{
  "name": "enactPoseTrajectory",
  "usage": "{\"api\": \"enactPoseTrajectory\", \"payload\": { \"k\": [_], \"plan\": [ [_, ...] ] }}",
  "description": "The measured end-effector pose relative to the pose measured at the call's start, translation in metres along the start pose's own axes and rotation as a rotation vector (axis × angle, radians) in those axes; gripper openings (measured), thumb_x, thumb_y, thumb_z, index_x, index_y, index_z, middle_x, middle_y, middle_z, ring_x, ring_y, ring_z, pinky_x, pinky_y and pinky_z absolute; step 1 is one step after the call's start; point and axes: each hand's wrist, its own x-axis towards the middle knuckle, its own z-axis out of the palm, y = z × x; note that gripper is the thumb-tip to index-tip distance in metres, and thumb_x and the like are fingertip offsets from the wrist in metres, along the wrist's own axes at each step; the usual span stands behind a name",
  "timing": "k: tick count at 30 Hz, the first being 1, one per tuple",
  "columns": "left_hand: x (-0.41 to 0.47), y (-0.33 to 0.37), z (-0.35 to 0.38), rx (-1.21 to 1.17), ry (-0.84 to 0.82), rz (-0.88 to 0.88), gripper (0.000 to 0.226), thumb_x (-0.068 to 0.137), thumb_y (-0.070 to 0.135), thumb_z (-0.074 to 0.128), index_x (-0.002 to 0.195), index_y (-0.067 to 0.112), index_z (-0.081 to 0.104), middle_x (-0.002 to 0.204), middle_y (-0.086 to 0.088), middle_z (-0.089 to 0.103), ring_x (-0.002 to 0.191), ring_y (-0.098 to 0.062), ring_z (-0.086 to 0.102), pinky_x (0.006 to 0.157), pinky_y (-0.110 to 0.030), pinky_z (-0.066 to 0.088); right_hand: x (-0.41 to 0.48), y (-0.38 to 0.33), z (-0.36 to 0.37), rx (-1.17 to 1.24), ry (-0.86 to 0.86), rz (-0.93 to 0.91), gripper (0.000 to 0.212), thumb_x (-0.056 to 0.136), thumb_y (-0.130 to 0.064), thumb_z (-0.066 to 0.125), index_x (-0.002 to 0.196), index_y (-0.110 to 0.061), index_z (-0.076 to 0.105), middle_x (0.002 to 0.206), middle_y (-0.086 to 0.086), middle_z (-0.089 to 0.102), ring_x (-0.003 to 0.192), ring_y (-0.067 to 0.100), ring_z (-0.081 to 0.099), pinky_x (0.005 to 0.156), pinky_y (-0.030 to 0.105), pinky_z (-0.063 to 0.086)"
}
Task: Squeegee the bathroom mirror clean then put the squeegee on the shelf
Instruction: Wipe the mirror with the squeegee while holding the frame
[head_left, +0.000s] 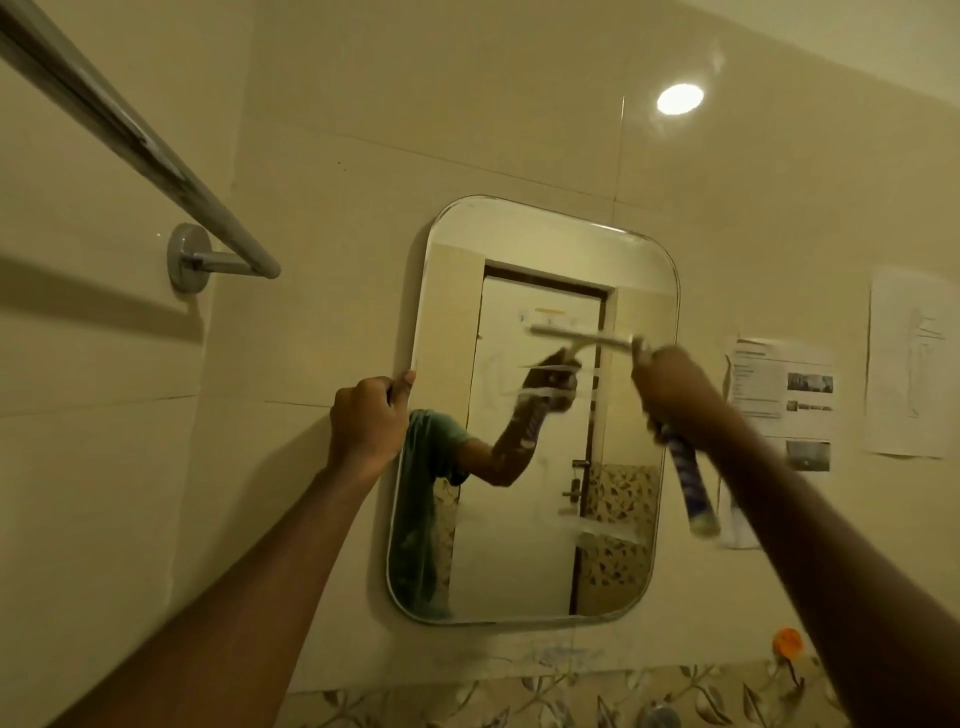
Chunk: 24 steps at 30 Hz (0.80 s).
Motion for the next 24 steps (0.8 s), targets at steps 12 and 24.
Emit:
{"api": "enactPoseTrajectory", "payload": {
  "k": [12, 24],
  "plan": [
    [-0.001, 0.001, -0.003, -0.014, -0.001, 0.006, 0.044, 0.099, 0.039, 0.046, 0.065, 0.011, 0.051, 0.050, 0.005, 0.042, 0.047, -0.006, 0.040, 0.043, -0.022, 0.022, 0.043, -0.031, -0.053, 0.139, 0.156, 0.074, 0.043, 0.101, -0.042, 0.030, 0.095, -0.004, 0.049, 0.066, 0.006, 0.049, 0.048, 0.016, 0.047, 0.042, 0.026, 0.043],
    [-0.001, 0.000, -0.002, -0.034, -0.009, 0.011, 0.043, 0.099, 0.039, 0.046, 0.067, 0.010, 0.054, 0.051, 0.005, 0.044, 0.047, -0.006, 0.042, 0.045, -0.020, 0.022, -0.013, 0.012, -0.006, 0.104, 0.049, 0.083, 0.045, 0.102, -0.040, 0.033, 0.076, -0.008, 0.052, 0.060, 0.004, 0.049, 0.042, 0.013, 0.044, 0.037, 0.023, 0.041]
  ]
}}
